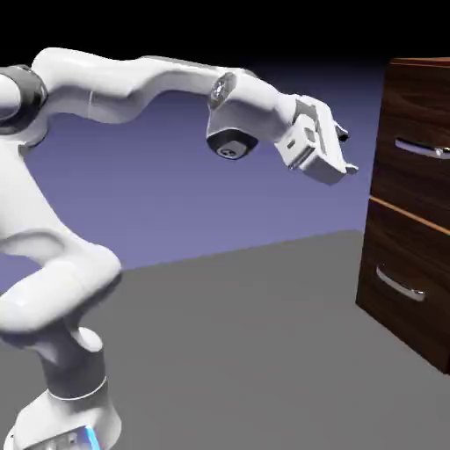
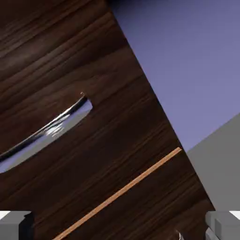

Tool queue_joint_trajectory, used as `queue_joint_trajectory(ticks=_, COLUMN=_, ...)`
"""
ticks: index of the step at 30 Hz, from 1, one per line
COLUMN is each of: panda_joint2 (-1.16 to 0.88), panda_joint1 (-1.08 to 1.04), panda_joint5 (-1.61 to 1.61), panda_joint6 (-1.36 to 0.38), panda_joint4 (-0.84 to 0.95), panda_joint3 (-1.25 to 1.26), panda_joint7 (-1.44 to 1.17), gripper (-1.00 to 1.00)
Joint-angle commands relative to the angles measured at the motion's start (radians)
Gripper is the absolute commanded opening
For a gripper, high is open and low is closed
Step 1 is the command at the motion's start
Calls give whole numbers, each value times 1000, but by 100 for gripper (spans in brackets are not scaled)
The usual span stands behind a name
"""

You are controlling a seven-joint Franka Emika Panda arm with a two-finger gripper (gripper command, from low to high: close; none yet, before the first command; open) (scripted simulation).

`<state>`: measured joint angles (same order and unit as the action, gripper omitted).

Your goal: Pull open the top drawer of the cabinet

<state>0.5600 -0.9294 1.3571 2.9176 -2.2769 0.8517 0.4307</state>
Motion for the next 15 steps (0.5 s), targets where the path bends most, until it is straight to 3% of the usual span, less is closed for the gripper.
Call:
queue_joint_trajectory(ticks=1, panda_joint2=0, panda_joint1=-30, panda_joint5=44, panda_joint6=-4, panda_joint4=17, panda_joint3=27, panda_joint7=-10, gripper=0)
queue_joint_trajectory(ticks=15, panda_joint2=-5, panda_joint1=-453, panda_joint5=652, panda_joint6=-57, panda_joint4=256, panda_joint3=409, panda_joint7=-149, gripper=0)
